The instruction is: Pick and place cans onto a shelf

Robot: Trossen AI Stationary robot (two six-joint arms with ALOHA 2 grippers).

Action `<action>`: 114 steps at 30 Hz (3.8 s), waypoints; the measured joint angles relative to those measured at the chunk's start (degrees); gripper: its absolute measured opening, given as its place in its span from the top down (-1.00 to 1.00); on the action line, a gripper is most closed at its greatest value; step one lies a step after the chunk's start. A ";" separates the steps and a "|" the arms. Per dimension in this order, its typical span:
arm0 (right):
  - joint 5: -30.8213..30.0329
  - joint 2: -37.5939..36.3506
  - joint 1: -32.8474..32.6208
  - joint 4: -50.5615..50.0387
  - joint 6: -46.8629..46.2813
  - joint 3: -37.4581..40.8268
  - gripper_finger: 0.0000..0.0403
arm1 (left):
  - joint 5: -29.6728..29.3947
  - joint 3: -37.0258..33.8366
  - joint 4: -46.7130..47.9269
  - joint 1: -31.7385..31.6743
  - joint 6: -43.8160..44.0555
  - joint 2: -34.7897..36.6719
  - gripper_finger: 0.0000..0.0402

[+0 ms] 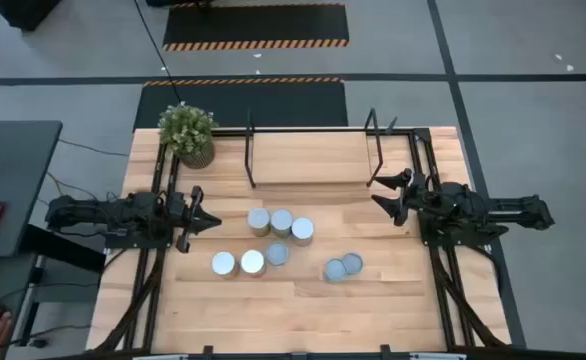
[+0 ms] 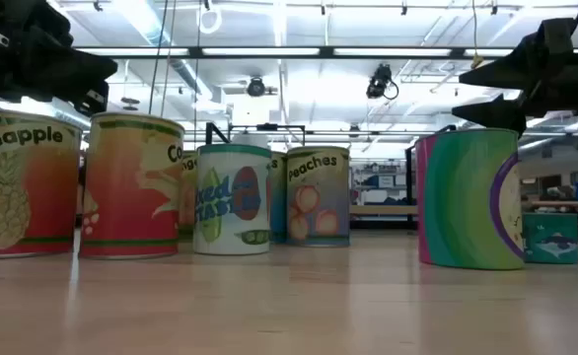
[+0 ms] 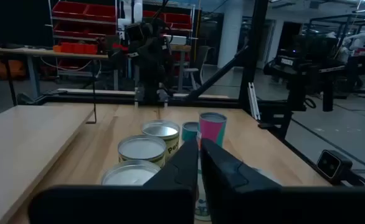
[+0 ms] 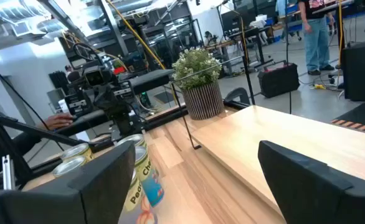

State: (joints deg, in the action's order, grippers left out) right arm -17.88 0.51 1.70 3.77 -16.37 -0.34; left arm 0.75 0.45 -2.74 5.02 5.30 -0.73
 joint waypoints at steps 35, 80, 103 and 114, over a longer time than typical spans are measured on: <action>0.00 -0.01 0.02 0.00 -0.01 0.00 -0.72 | 0.02 -0.02 0.02 0.00 0.03 0.00 0.88; -5.02 11.89 8.67 17.58 7.15 -1.95 -0.72 | -13.03 -0.02 -28.97 -0.09 -21.30 0.00 0.88; 15.15 30.38 10.58 26.25 21.14 -10.23 -0.72 | -11.96 2.49 -42.61 -0.09 -13.75 -23.46 0.88; 16.05 43.34 9.56 25.76 16.56 -15.16 -0.72 | -15.06 2.51 -51.60 -0.09 -15.40 -34.26 0.80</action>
State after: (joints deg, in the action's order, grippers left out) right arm -1.83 43.85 11.26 29.53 0.19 -15.50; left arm -14.30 2.96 -54.34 4.93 -10.10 -35.00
